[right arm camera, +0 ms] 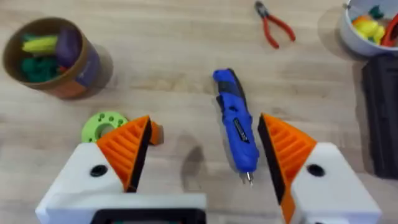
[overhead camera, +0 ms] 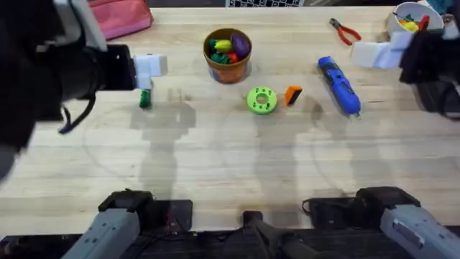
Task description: Pick up the gripper from the table and insert it into the empty holder that is missing its gripper. Then pick up a screw, insert it into the mounting hole, and use the screwdriver to tighten it. Finally, clean up the table by picking up the vegetable and placing it into the bucket.
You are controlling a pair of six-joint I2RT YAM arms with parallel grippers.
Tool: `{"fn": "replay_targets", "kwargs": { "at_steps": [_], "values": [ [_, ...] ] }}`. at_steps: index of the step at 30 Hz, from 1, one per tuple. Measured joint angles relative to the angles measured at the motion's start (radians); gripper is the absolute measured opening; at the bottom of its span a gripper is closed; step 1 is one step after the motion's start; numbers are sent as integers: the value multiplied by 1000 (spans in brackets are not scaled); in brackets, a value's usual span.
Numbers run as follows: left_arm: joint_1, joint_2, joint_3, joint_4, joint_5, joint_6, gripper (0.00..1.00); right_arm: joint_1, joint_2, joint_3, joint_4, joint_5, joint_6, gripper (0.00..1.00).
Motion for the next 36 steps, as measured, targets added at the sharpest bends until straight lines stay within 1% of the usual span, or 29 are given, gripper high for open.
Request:
{"fn": "replay_targets", "kwargs": {
  "at_steps": [4, 8, 12, 17, 18, 20, 25, 27, 29, 32, 36],
  "values": [
    [0, 138, 110, -107, 0, 0, 985, 0, 160, 119, -126, 0, 0, 994],
    [0, 231, 165, -146, 0, 0, 985, 0, 266, 173, -224, -2, 0, 994],
    [0, 300, 167, -146, 0, 0, 986, 0, 321, 175, -234, -2, 0, 994],
    [6, 309, 167, -127, 1, 0, 985, 0, 321, 176, -231, -2, 0, 994],
    [15, 309, 167, -119, 2, 0, 985, 0, 321, 176, -230, -2, 0, 994],
    [49, 313, 167, -106, 9, 11, 985, 0, 321, 176, -229, -2, 0, 994],
    [167, 378, 181, -110, 58, 46, 986, 0, 321, 176, -220, -2, 0, 994],
    [199, 427, 196, -124, 85, 62, 987, 0, 321, 176, -221, -2, 0, 994],
    [213, 485, 211, -132, 106, 87, 987, 0, 321, 176, -220, -2, 0, 992],
    [213, 567, 232, -136, 124, 116, 987, 0, 321, 176, -220, -2, 0, 993],
    [214, 671, 257, -136, 137, 135, 985, 0, 321, 176, -221, -2, 0, 994]
  ]
}}
